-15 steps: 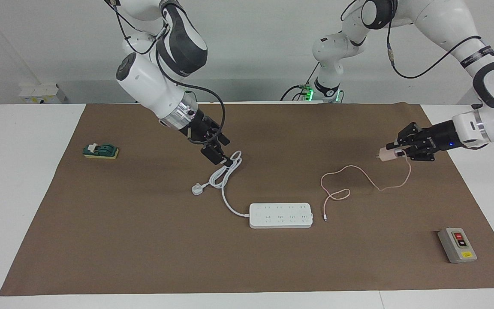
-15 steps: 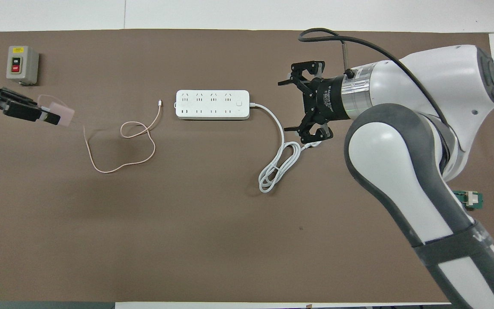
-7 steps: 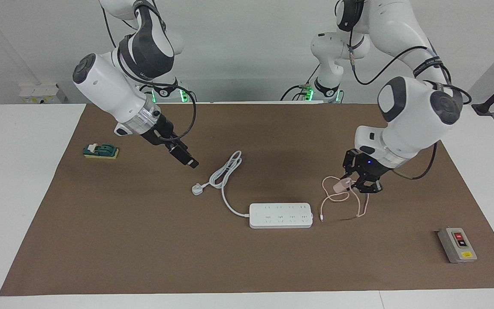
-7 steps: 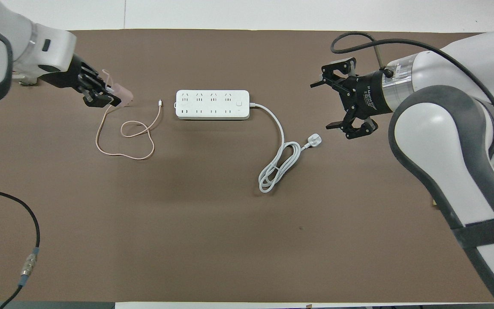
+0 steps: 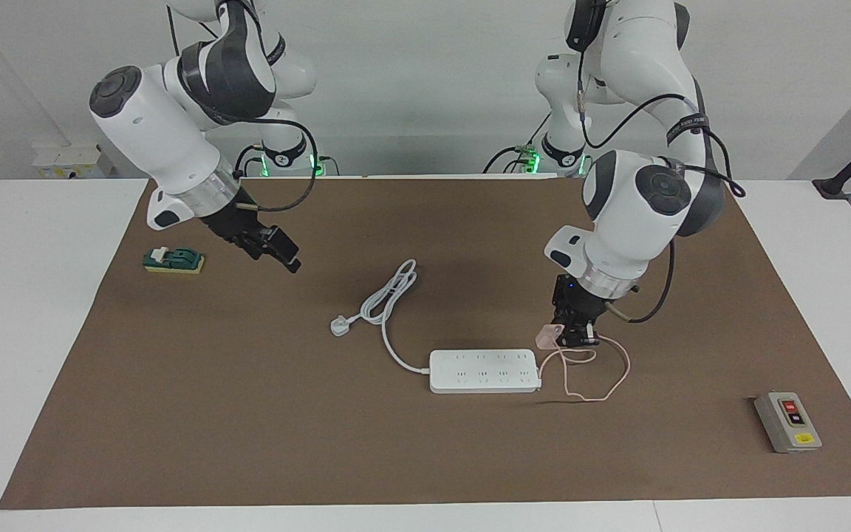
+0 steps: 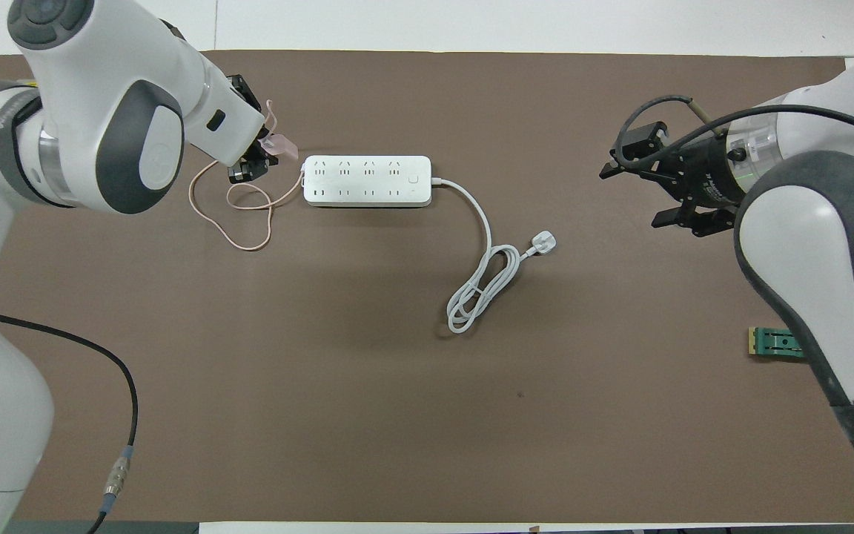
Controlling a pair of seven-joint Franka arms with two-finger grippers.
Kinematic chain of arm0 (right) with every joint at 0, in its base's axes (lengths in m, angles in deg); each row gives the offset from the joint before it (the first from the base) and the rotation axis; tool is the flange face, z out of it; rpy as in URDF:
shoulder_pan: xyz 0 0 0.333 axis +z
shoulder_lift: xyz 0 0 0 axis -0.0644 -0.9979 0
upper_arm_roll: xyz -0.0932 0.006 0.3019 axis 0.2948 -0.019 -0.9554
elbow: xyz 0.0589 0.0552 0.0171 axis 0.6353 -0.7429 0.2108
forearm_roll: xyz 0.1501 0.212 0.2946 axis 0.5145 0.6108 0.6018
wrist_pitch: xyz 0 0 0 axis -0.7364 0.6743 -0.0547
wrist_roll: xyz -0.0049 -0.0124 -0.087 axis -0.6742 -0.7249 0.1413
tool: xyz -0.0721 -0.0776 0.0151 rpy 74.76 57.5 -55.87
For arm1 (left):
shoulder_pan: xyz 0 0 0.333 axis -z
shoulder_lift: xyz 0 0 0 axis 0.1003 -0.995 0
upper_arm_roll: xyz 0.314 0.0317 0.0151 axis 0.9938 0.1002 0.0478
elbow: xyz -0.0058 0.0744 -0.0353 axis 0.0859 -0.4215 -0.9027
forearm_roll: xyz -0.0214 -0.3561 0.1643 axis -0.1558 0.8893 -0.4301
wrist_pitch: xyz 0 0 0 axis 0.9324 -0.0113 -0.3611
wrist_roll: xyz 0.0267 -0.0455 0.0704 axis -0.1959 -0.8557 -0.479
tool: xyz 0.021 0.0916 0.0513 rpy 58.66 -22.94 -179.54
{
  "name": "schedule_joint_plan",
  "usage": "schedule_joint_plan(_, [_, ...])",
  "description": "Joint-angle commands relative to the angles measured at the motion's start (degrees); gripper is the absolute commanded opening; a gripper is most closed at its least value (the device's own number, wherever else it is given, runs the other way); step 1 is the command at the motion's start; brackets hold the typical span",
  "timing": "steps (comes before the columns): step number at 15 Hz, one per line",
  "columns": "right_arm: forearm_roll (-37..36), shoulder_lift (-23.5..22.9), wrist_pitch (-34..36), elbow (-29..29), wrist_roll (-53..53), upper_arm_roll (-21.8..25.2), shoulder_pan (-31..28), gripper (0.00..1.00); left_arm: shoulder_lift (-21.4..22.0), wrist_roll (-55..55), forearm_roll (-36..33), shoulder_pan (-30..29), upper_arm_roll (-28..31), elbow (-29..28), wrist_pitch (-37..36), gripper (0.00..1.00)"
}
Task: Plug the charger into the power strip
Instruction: 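Bring the charger to the power strip while the right gripper withdraws, then push the charger prongs into the power strip socket with the left gripper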
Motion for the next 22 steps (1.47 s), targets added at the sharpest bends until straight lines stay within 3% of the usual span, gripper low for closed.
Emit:
schedule_joint_plan(1, [-5.48, 2.85, 2.95, -0.81, -11.05, -0.81, -2.15, 1.00, 1.17, -1.63, -2.15, 1.86, 0.84, -4.34, 3.86, 0.13])
schedule_joint_plan(7, [-12.35, 6.98, 12.25, -0.89, -26.62, -0.81, -4.44, 1.00, 0.99, -1.46, -5.74, 3.80, 0.93, -10.23, 13.35, 0.11])
schedule_joint_plan(10, [-13.67, 8.65, 16.75, -1.59, -28.22, -0.73, -5.14, 1.00, 1.08, -1.46, -5.75, 4.59, 1.10, -10.85, 12.66, 0.11])
schedule_joint_plan(22, [-17.81, 9.97, 12.98, -2.74, -27.52, -1.69, -6.02, 1.00, 0.73, -0.32, -8.92, 4.94, 1.10, -14.19, 15.56, 0.10])
